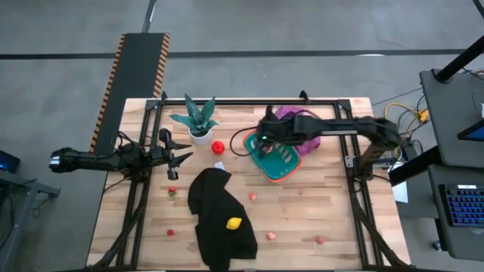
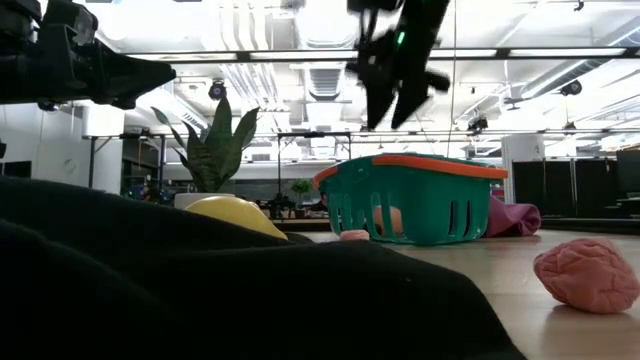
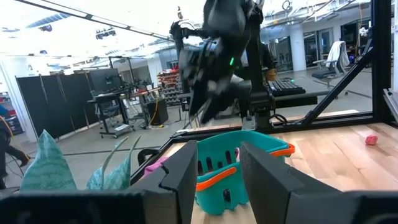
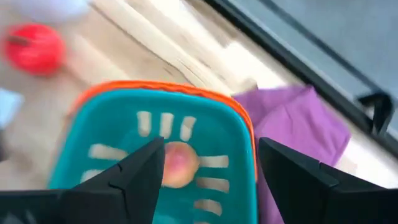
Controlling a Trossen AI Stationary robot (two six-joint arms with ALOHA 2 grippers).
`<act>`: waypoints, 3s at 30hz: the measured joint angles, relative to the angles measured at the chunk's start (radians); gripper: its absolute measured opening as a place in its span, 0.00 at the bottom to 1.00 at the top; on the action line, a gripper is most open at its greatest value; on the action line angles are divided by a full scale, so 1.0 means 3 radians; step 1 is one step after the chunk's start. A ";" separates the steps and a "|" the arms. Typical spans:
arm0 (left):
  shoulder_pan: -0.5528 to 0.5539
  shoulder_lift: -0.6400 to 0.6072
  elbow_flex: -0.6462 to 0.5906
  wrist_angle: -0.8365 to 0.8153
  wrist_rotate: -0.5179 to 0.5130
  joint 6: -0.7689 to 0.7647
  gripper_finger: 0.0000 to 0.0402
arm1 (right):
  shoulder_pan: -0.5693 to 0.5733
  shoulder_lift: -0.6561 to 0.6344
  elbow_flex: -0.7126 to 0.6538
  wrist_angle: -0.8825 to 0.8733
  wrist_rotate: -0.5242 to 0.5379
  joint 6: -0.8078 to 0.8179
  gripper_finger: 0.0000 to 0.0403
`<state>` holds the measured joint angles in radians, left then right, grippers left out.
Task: Pick and placing Produce into tupperware
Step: Put the bottom right apricot into the green basket
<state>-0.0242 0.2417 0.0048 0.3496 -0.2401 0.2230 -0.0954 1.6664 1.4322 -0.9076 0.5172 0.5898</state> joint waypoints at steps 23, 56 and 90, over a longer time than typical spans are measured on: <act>-0.0001 -0.0006 0.0000 0.0145 0.0000 -0.0025 0.27 | 0.1838 -0.1512 -0.0120 -0.0224 -0.0044 -0.0394 0.62; -0.0001 0.0020 0.0000 0.0307 -0.0010 -0.0203 0.27 | 0.3643 -0.1514 -0.0500 -0.1462 -0.0432 0.2139 0.62; 0.0000 0.0181 0.0000 0.0315 -0.0014 -0.0285 0.27 | 0.3786 -0.0842 -0.1666 0.0269 -0.1049 0.3809 0.83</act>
<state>-0.0242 0.2958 0.0048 0.4440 -0.2443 0.1375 1.0405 1.4139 0.9326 -0.8268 0.2023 1.7325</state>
